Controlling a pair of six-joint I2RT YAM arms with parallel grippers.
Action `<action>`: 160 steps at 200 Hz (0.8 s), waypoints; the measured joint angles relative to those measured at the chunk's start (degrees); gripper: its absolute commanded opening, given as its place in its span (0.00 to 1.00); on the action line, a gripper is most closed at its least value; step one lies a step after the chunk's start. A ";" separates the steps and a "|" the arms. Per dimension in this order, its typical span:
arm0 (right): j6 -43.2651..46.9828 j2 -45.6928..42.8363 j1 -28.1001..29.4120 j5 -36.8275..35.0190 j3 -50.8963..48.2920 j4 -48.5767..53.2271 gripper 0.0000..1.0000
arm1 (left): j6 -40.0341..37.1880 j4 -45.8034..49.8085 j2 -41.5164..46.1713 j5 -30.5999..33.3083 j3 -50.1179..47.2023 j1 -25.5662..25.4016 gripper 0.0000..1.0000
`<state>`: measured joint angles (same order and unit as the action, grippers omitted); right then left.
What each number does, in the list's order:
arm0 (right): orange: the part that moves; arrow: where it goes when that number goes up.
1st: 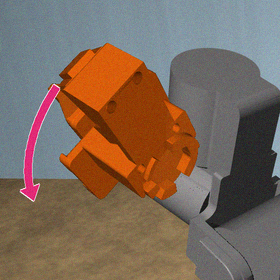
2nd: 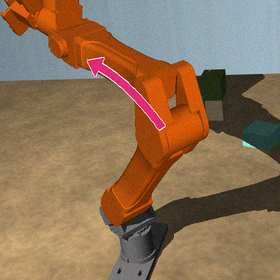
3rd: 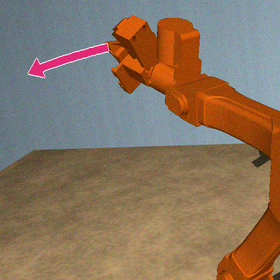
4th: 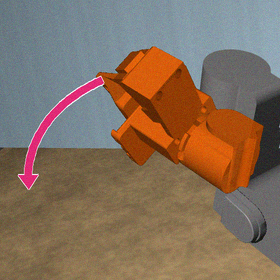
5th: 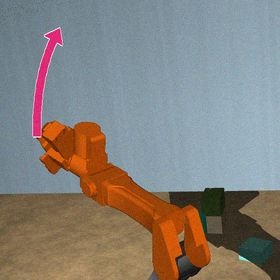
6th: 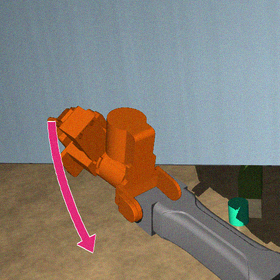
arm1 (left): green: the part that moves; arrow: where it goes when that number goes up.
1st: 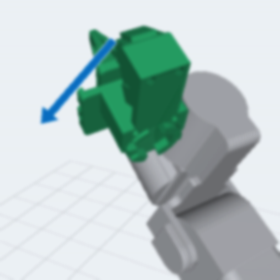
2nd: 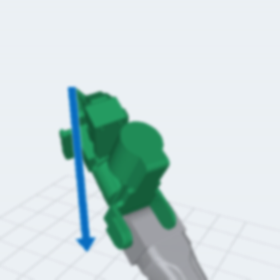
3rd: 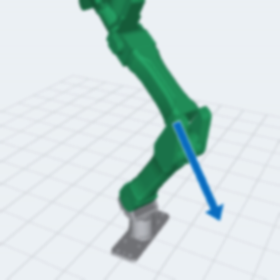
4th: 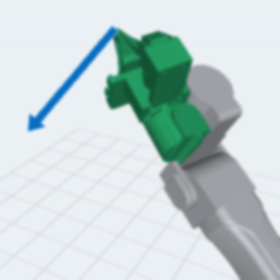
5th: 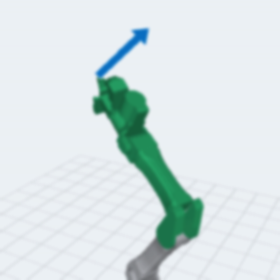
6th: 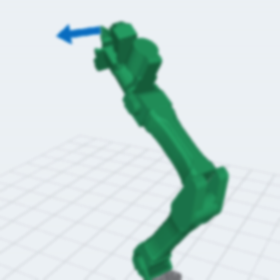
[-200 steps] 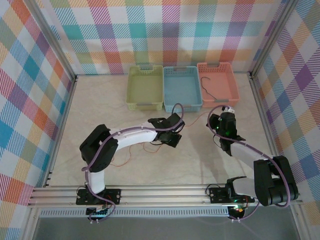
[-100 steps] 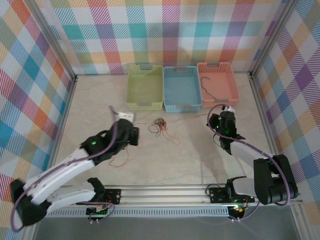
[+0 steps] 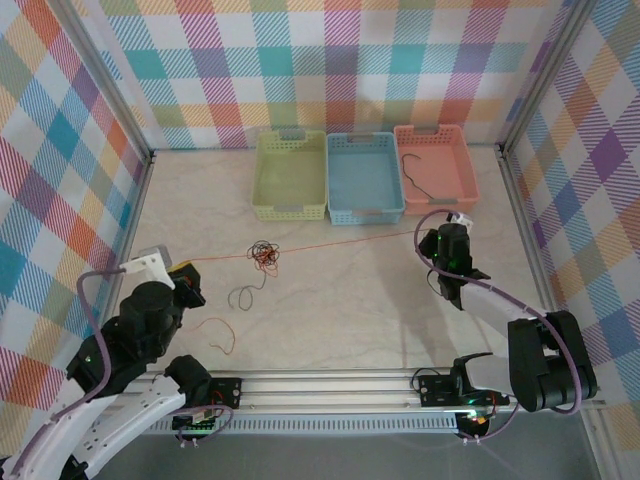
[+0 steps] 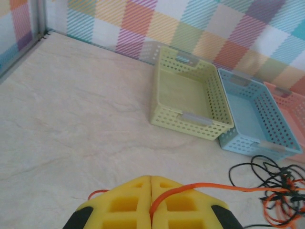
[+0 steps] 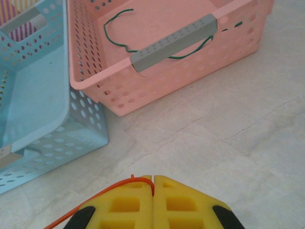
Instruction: Untangle the cables
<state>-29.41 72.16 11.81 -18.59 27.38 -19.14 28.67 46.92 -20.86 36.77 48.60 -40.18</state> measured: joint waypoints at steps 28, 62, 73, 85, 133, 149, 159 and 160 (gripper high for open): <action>-0.24 0.00 0.00 -1.44 0.00 0.55 0.00 | 0.09 2.73 1.46 2.08 3.54 0.00 0.00; -1.31 -0.59 -0.24 -2.91 0.00 1.44 0.00 | 0.09 4.70 1.86 3.37 6.40 0.00 0.00; -1.79 -0.83 -0.61 -3.17 0.00 1.68 0.00 | 0.07 5.53 1.95 3.85 7.02 0.00 0.00; -2.25 -1.09 -0.90 -3.34 0.00 2.10 0.00 | 0.04 5.75 2.36 4.70 7.32 0.00 0.00; -3.41 -1.33 -1.64 -3.72 -0.11 2.51 0.00 | -0.24 3.67 0.90 5.95 7.76 0.00 0.00; -3.17 -1.79 -1.99 -3.10 -0.79 1.60 0.00 | -1.44 0.22 -1.97 3.80 7.78 0.00 0.00; -2.91 -2.16 -2.08 -1.60 -1.44 0.42 0.00 | -2.45 -2.16 -4.24 1.53 7.78 0.00 0.00; -2.86 -2.19 -2.05 -1.31 -1.51 0.22 0.00 | -2.54 -2.32 -4.39 1.36 7.78 0.00 0.00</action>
<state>-32.27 69.97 9.76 -19.90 25.87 -18.92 26.13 44.60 -25.26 38.13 56.38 -40.18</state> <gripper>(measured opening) 0.063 0.052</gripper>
